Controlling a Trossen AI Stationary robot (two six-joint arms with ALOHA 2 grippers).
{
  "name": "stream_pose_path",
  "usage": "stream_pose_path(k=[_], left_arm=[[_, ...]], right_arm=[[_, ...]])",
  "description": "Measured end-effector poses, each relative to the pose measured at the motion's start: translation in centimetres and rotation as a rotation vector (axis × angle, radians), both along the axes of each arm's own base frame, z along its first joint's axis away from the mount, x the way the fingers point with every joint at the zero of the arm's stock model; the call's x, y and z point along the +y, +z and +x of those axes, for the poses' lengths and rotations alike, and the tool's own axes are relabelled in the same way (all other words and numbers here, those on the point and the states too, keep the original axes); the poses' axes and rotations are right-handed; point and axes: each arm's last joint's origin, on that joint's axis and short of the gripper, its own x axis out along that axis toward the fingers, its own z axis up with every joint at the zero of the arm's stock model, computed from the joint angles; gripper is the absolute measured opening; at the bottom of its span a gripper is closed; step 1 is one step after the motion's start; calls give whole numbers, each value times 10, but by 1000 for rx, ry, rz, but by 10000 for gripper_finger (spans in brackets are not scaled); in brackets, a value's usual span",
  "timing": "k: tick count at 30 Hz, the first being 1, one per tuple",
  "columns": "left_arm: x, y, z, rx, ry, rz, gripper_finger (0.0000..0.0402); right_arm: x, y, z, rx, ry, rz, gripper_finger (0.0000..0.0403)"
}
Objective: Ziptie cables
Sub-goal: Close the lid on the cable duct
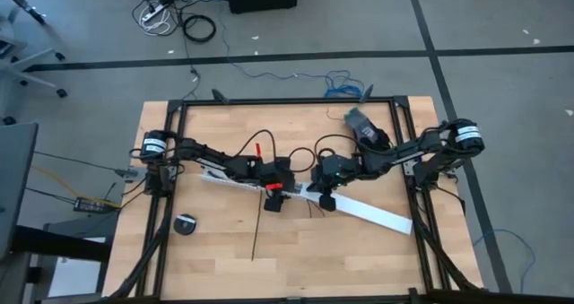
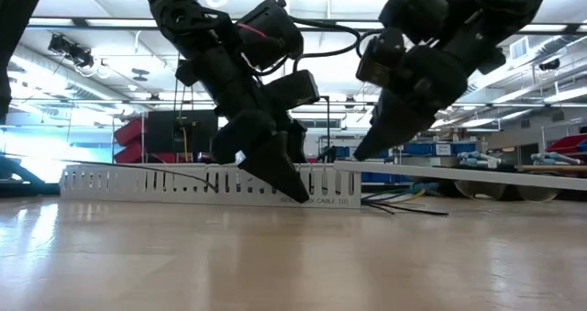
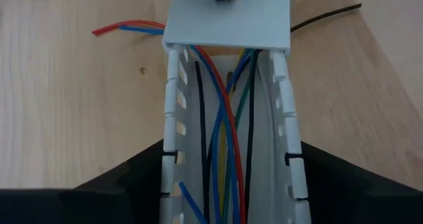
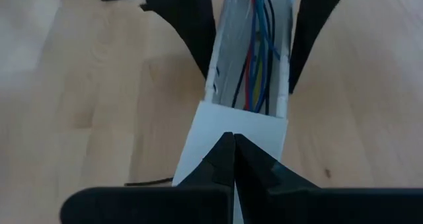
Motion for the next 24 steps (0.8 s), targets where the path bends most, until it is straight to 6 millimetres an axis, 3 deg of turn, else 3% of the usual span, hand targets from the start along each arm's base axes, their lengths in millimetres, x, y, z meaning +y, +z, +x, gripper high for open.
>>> stream_pose_path(k=[17, 24], left_arm=[[-1, 1, 1, -14, -13, -14, 264], [-1, 1, 2, -26, -51, -16, 264]], right_arm=[[-3, -4, 17, 4, 35, 28, 0], [-7, -5, 18, -4, 137, 28, 0]])
